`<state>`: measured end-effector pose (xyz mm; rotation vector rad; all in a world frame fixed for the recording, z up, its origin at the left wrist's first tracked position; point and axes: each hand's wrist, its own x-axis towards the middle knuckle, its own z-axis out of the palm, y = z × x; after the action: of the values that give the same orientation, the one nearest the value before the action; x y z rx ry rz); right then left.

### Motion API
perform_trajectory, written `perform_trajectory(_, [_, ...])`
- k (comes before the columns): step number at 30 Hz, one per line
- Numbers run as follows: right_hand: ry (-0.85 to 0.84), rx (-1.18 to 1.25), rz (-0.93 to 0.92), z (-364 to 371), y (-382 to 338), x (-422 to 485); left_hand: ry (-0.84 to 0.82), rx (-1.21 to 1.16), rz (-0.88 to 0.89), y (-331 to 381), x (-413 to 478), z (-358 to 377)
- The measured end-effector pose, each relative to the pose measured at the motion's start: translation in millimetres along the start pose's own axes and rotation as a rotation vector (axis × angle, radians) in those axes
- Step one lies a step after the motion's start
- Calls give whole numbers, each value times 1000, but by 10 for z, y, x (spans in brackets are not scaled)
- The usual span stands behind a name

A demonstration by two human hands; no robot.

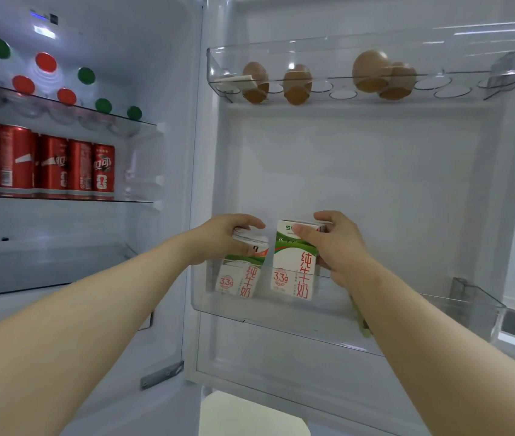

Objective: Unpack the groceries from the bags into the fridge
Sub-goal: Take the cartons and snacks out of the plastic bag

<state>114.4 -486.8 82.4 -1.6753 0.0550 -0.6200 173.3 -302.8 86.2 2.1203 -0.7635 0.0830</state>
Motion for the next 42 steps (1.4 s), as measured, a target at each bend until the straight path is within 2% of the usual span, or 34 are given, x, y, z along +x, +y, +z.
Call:
perform_trajectory(13, [4,-39,42,-17,14,10,67,220,-137,-49,138,41])
perform_trajectory(22, [-32,-26,98,-20,-8,-17,170,520,-79,-61,200,115])
perform_trajectory(26, [-38,-16,112,-11,-5,-11,156,492,-77,-62,189,115])
perform_trajectory(30, [-69,-61,148,-4,-2,8,191,579,-75,-6,230,181])
perform_trajectory(33, [-106,-91,175,14,-11,20,214,511,-75,0,215,218])
perform_trajectory(37, [-152,-191,196,62,-43,44,212,408,-86,-34,173,193])
perform_trajectory(42, [-191,-329,148,195,-44,123,226,458,-83,-37,207,211])
